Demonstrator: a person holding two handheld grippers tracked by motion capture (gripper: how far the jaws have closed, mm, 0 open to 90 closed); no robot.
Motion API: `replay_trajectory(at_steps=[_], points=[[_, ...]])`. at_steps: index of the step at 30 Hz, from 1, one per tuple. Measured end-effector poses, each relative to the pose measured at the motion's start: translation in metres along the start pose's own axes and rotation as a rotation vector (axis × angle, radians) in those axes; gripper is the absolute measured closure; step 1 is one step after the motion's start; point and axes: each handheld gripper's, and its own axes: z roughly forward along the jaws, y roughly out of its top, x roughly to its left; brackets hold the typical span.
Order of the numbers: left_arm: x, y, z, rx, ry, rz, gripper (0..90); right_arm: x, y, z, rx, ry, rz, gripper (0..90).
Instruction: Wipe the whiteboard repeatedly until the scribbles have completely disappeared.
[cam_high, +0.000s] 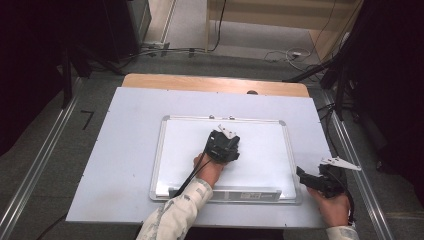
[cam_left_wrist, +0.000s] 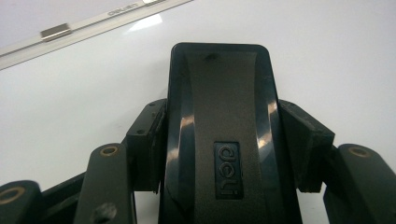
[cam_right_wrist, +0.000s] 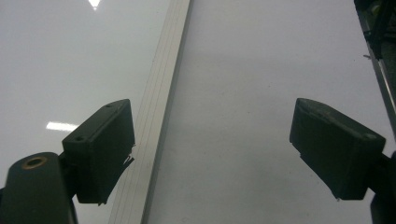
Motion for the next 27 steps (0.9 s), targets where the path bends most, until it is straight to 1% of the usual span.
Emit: replay_trajectory(at_steps=[1,6,11,12,13,14,15,16,18,19,20,21,22,26,27], points=[[0.0,0.0,0.0,0.0,0.0,0.0,40.2,0.0,0.0,0.0,0.001,0.0,0.001,12.7],[0.011,-0.002,-0.002,-0.003,0.017,-0.015,40.2,0.0,0.0,0.0,0.001,-0.001,0.002,12.7],[0.009,-0.002,-0.002,-0.002,0.026,-0.019,40.2,0.0,0.0,0.0,0.002,-0.001,-0.003,12.7],[0.006,-0.002,-0.003,-0.001,0.019,-0.014,40.2,0.001,0.001,0.001,0.002,0.0,-0.001,12.7],[0.006,-0.002,-0.003,-0.001,0.019,-0.014,40.2,0.001,0.001,0.001,0.004,0.0,0.0,12.7],[0.002,-0.002,-0.003,0.004,0.008,-0.002,40.3,0.001,0.001,0.001,0.006,0.0,0.0,12.7],[0.002,-0.002,-0.003,0.004,0.008,-0.002,40.3,0.002,0.001,0.002,0.006,-0.002,-0.002,12.7],[-0.001,-0.002,-0.003,0.005,0.001,0.005,40.2,0.002,0.001,0.002,0.007,0.002,-0.003,12.7],[-0.003,-0.002,-0.002,0.005,-0.002,0.009,40.2,0.003,0.002,0.002,0.007,0.001,-0.006,12.7],[-0.005,-0.002,-0.002,0.009,-0.011,0.018,40.2,0.003,0.002,0.002,0.007,0.001,-0.006,12.7],[-0.011,-0.001,-0.002,0.006,-0.031,0.028,40.2,0.003,0.002,0.002,0.007,0.002,-0.006,12.7],[-0.015,-0.001,-0.001,0.009,-0.04,0.04,40.2,0.003,0.002,0.002,0.007,0.003,-0.005,12.7],[-0.015,-0.001,-0.001,0.009,-0.04,0.04,40.2,0.003,0.002,0.002,0.007,0.003,-0.005,12.7],[-0.029,0.003,0.002,0.017,-0.052,0.067,40.2,0.003,0.002,0.002,0.004,0.004,-0.007,12.7],[-0.029,0.003,0.002,0.017,-0.052,0.067,40.2,0.003,0.002,0.002,0.003,0.004,-0.008,12.7]])
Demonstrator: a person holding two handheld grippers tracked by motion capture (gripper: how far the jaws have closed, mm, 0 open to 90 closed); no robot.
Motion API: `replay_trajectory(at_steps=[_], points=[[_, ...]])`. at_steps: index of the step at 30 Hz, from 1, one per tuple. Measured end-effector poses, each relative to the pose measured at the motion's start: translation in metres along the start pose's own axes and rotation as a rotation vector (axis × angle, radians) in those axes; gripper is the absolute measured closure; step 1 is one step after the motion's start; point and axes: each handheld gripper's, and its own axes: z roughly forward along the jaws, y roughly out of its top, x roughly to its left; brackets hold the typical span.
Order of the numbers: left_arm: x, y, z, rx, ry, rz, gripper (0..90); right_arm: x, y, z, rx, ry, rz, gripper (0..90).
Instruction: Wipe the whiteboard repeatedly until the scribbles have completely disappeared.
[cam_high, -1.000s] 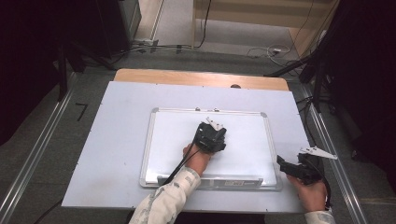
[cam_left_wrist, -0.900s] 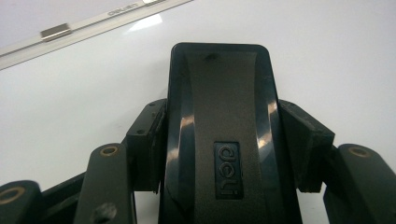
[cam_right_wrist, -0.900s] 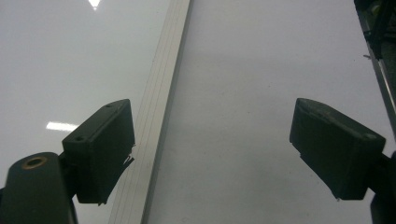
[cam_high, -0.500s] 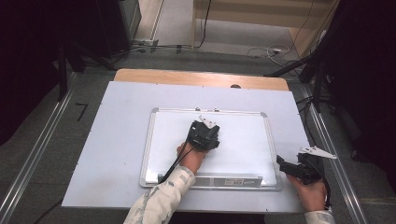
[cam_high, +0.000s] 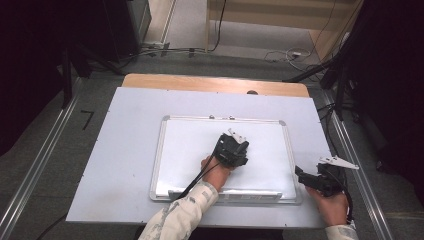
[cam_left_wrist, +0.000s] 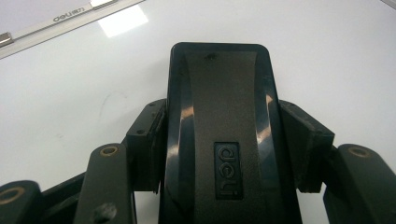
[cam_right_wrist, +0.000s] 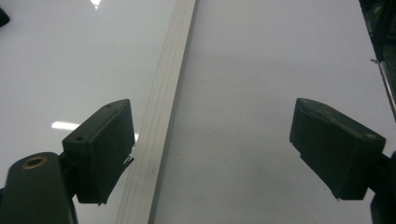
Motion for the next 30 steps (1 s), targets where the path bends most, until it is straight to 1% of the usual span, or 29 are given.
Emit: replay_trajectory(at_steps=[3,4,7,8,14,16,17,21,23,25,26,30], points=[[0.0,0.0,0.0,-0.003,-0.003,0.007,40.3,-0.001,0.0,0.0,-0.001,-0.001,0.0,12.7],[0.001,-0.001,0.0,-0.007,-0.01,0.015,40.3,-0.001,0.0,0.0,0.0,-0.001,0.0,12.7],[0.003,-0.002,0.0,-0.016,-0.017,0.019,40.3,-0.001,0.0,0.0,0.0,0.0,0.0,12.7],[0.004,-0.002,0.0,-0.017,-0.018,0.026,40.3,-0.001,0.0,0.0,0.0,0.002,0.001,12.7],[0.009,-0.003,-0.002,-0.009,-0.014,0.035,40.3,-0.002,-0.001,-0.001,-0.002,-0.001,0.008,12.7],[0.016,-0.005,-0.004,-0.012,0.003,0.018,40.3,-0.002,-0.001,-0.001,-0.002,-0.003,0.006,12.7],[0.016,-0.005,-0.004,-0.012,0.003,0.018,40.3,-0.002,-0.001,-0.001,-0.001,-0.003,0.006,12.7],[0.032,-0.009,-0.008,-0.01,0.029,-0.007,40.4,-0.002,-0.001,-0.001,-0.001,-0.005,0.007,12.7],[0.034,-0.01,-0.009,-0.011,0.034,-0.011,40.4,-0.002,-0.001,-0.001,0.0,-0.006,0.007,12.7],[0.043,-0.012,-0.011,-0.009,0.049,-0.02,40.4,-0.002,-0.001,-0.001,0.002,-0.006,0.006,12.7],[0.043,-0.012,-0.011,-0.009,0.049,-0.02,40.4,-0.002,-0.001,-0.001,0.002,-0.006,0.006,12.7],[0.053,-0.014,-0.013,-0.011,0.067,-0.042,40.4,-0.002,-0.001,-0.001,0.003,-0.006,0.006,12.7]])
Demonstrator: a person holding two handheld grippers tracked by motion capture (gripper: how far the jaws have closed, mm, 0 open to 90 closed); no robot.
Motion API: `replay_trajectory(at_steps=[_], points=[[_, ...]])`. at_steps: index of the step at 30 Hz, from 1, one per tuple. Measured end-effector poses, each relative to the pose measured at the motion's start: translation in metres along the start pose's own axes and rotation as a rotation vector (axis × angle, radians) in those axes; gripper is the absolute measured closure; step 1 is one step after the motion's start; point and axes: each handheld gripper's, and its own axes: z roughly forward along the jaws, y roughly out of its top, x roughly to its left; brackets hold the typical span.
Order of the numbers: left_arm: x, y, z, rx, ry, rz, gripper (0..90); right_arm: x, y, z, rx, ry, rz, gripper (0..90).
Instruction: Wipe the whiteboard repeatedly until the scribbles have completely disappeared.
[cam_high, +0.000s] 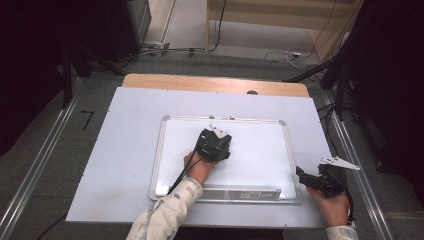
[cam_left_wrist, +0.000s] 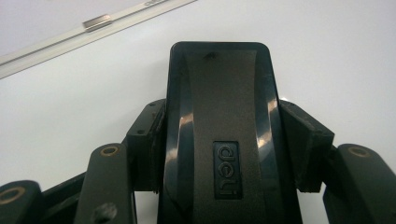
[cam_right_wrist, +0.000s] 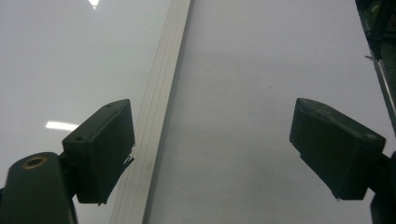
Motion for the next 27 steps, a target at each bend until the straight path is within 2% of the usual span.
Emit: replay_trajectory(at_steps=[4,6,11,19,27], points=[[0.011,-0.001,-0.001,0.002,0.021,-0.017,40.4,0.0,0.0,0.0,-0.001,0.0,0.0,12.7],[0.019,-0.001,-0.001,0.0,0.042,-0.041,40.4,0.0,0.0,0.0,0.0,-0.001,0.001,12.7],[0.026,0.001,0.001,0.002,0.065,-0.064,40.3,0.0,0.0,0.0,0.0,0.0,-0.002,12.7],[0.023,0.004,0.004,-0.003,0.086,-0.088,40.4,0.001,0.0,0.001,0.002,-0.001,-0.002,12.7],[0.01,0.007,0.007,-0.002,0.058,-0.061,40.4,0.001,0.001,0.001,0.003,0.002,-0.005,12.7]])
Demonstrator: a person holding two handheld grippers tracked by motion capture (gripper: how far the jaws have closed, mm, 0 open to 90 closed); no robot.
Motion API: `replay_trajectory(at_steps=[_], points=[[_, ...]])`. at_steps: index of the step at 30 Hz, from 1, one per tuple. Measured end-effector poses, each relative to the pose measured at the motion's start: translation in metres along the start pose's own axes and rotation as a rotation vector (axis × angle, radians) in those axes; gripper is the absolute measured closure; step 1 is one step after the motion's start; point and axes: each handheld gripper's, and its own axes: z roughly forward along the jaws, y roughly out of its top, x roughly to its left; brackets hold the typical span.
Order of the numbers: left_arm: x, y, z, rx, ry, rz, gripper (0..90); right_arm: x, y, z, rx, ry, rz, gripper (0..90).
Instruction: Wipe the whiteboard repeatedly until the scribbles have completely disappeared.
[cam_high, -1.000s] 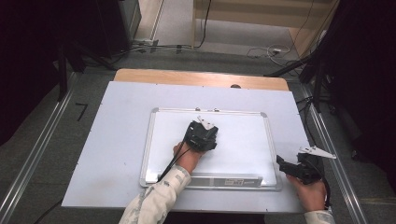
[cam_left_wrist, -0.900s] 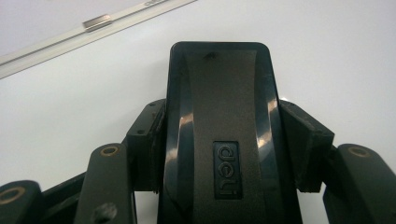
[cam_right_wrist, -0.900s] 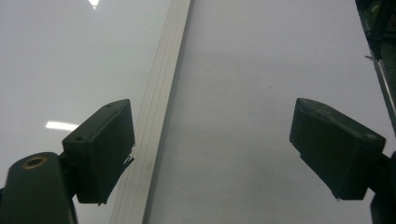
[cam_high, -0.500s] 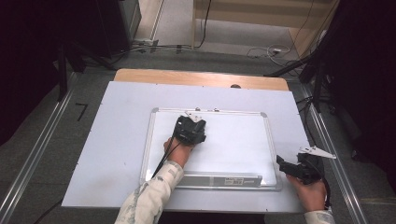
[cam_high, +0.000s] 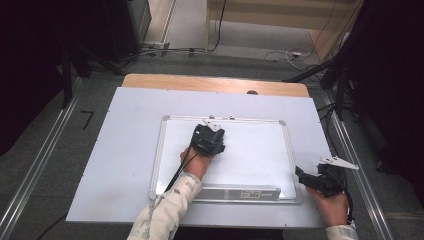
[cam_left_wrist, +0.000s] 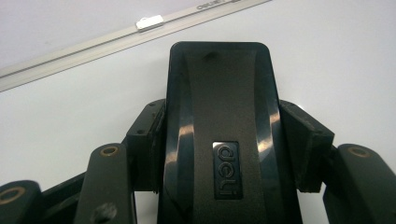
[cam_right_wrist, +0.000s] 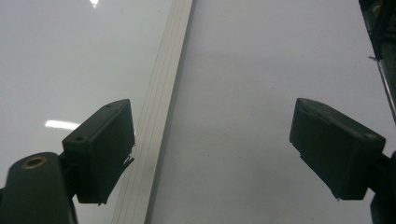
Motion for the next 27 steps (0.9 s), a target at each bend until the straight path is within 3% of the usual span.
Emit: replay_trajectory(at_steps=[14,20,21,27], points=[[-0.028,0.003,0.003,0.003,-0.052,0.058,40.3,0.0,0.0,0.0,0.0,0.001,0.002,12.7],[-0.047,0.005,0.004,0.009,-0.087,0.097,40.3,0.0,0.0,0.0,0.001,0.0,0.0,12.7],[-0.057,0.005,0.004,0.006,-0.099,0.107,40.4,0.0,0.0,0.0,0.0,0.001,-0.001,12.7],[-0.07,0.006,0.005,0.008,-0.12,0.132,40.4,0.0,0.0,0.0,0.0,0.002,0.003,12.7]])
